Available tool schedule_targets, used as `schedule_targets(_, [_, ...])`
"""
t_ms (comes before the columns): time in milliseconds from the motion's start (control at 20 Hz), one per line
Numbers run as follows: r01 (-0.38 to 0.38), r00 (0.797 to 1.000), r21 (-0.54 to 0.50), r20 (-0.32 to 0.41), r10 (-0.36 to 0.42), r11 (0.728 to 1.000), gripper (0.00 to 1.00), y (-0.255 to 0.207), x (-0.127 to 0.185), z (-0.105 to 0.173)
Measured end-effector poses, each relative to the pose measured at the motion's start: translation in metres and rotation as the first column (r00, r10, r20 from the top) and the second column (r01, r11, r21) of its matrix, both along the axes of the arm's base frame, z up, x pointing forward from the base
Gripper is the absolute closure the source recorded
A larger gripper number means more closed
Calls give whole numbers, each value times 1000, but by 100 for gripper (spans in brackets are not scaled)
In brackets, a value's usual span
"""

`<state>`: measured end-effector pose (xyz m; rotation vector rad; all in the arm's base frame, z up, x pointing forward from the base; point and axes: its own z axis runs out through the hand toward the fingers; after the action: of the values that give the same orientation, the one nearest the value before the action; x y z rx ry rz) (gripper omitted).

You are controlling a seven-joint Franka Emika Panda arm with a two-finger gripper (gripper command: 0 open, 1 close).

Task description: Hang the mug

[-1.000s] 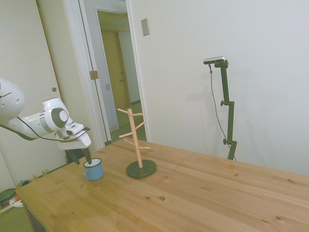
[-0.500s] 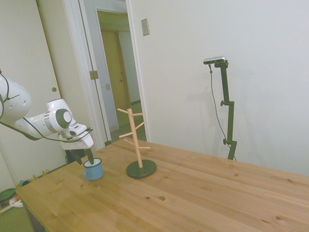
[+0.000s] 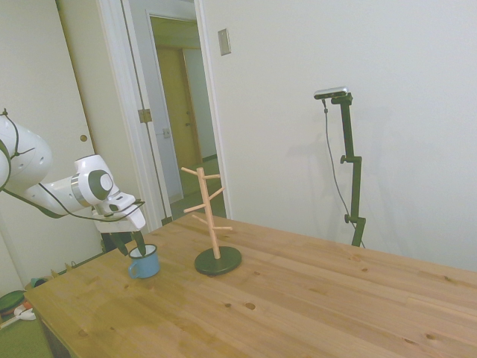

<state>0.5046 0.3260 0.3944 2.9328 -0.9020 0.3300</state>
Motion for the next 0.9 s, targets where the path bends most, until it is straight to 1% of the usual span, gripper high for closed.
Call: schedule_targets(900, [12, 1000, 5, 13, -12, 1000, 100, -11, 1, -1])
